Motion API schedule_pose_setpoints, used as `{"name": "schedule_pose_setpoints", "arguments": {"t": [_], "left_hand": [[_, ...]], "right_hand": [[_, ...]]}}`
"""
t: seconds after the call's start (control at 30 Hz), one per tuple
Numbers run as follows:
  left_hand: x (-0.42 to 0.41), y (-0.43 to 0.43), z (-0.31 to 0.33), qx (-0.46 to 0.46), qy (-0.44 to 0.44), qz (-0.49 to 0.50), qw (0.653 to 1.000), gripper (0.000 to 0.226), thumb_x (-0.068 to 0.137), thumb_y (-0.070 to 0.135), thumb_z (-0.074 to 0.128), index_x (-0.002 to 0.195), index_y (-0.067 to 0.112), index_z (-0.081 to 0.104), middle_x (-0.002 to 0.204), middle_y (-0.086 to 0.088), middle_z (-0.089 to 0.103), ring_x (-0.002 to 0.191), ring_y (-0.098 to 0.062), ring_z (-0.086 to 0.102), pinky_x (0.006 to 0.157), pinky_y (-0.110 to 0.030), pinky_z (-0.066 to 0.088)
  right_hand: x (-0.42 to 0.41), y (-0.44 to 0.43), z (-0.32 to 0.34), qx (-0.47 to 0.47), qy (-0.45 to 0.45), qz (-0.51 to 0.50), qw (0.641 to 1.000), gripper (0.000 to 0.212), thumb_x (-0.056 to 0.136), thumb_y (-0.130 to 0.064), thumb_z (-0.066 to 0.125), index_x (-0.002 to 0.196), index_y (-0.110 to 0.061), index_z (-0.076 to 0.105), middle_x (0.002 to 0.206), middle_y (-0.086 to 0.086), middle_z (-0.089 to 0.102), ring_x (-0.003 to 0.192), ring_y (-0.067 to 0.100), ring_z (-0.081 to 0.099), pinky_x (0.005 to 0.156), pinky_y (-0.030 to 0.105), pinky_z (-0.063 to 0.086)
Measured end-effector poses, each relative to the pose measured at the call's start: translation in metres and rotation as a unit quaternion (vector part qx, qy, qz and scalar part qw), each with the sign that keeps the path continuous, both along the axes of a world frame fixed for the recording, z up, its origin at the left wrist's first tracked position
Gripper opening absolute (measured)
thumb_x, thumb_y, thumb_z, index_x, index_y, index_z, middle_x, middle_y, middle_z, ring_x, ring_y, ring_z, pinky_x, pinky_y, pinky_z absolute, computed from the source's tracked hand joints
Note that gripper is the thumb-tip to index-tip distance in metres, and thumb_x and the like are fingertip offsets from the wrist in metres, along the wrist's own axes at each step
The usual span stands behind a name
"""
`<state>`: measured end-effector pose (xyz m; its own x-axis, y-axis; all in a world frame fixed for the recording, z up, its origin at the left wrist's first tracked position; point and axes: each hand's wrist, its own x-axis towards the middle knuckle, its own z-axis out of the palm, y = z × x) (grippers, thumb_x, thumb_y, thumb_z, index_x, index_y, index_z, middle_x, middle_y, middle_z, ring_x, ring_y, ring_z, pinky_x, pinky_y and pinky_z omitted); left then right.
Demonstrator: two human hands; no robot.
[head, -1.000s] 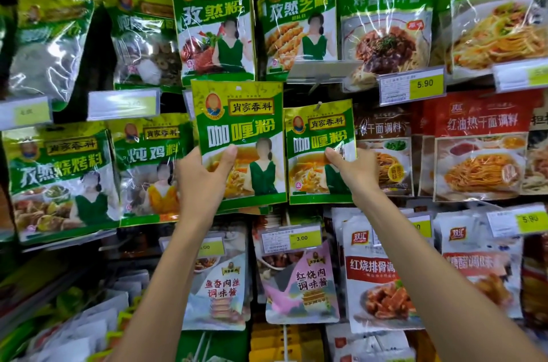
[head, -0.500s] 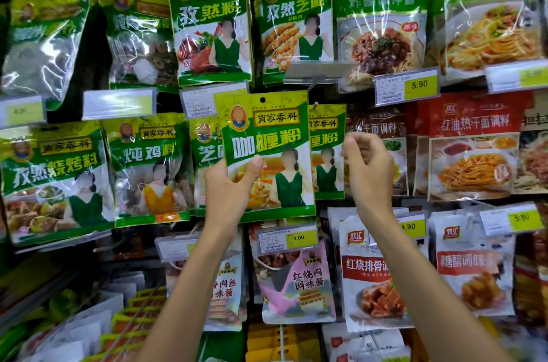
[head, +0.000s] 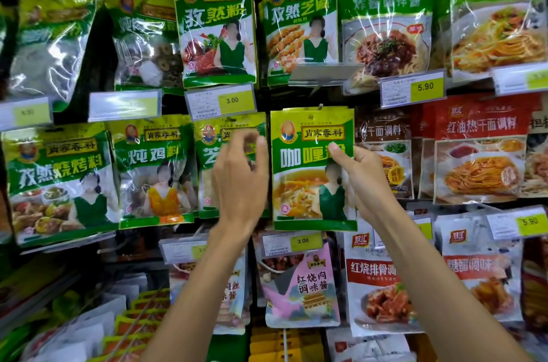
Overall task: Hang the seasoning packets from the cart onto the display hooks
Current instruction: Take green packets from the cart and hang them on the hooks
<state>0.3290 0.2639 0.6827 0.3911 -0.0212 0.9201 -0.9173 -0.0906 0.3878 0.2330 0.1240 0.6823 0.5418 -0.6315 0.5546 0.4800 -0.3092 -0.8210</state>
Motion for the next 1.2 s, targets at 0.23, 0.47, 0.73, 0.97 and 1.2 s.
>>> {"name": "schedule_pose_setpoints", "arguments": {"t": [0.23,0.47,0.73,0.97,1.2], "left_hand": [[0.043,0.005,0.056,0.004,-0.204,0.253,0.946,0.034,0.096,0.022,0.048,0.123,0.003,0.056,0.127,-0.019,0.054,0.119,-0.034,0.050,0.104,-0.043,0.035],[0.065,0.000,0.059,0.065,-0.207,0.287,0.933,0.039,0.101,0.027,0.038,0.127,0.001,0.052,0.131,-0.019,0.052,0.124,-0.034,0.047,0.113,-0.046,0.025],[0.066,-0.005,0.058,0.039,-0.208,0.285,0.935,0.038,0.099,0.025,0.039,0.125,0.001,0.054,0.127,-0.017,0.055,0.121,-0.033,0.049,0.114,-0.044,0.021],[0.067,-0.006,0.058,0.029,-0.210,0.288,0.934,0.038,0.099,0.026,0.039,0.124,0.001,0.054,0.124,-0.017,0.056,0.119,-0.033,0.050,0.114,-0.043,0.021],[0.068,-0.007,0.058,0.027,-0.219,0.287,0.932,0.037,0.099,0.026,0.040,0.124,0.002,0.054,0.122,-0.017,0.057,0.117,-0.033,0.051,0.114,-0.043,0.022]], "right_hand": [[0.000,-0.017,0.002,0.002,0.018,-0.029,0.999,0.037,0.097,-0.027,0.055,0.094,0.009,0.063,0.090,0.029,0.066,0.090,0.039,0.062,0.093,0.046,0.048],[0.002,-0.029,0.014,-0.011,-0.007,-0.049,0.999,0.042,0.097,-0.024,0.056,0.104,0.018,0.060,0.086,0.028,0.063,0.078,0.020,0.057,0.064,0.017,0.047],[0.008,-0.031,0.020,0.015,0.002,-0.049,0.999,0.028,0.095,-0.023,0.059,0.098,0.005,0.063,0.078,0.015,0.054,0.071,0.021,0.052,0.070,0.034,0.042],[0.022,-0.039,0.023,0.026,0.019,-0.074,0.997,0.024,0.092,-0.023,0.064,0.081,-0.008,0.050,0.083,0.010,0.042,0.075,0.024,0.043,0.076,0.039,0.039],[0.037,-0.050,0.022,-0.021,0.045,-0.151,0.987,0.037,0.092,-0.027,0.065,0.094,0.010,0.067,0.079,0.015,0.053,0.074,0.022,0.046,0.066,0.036,0.036]]}}
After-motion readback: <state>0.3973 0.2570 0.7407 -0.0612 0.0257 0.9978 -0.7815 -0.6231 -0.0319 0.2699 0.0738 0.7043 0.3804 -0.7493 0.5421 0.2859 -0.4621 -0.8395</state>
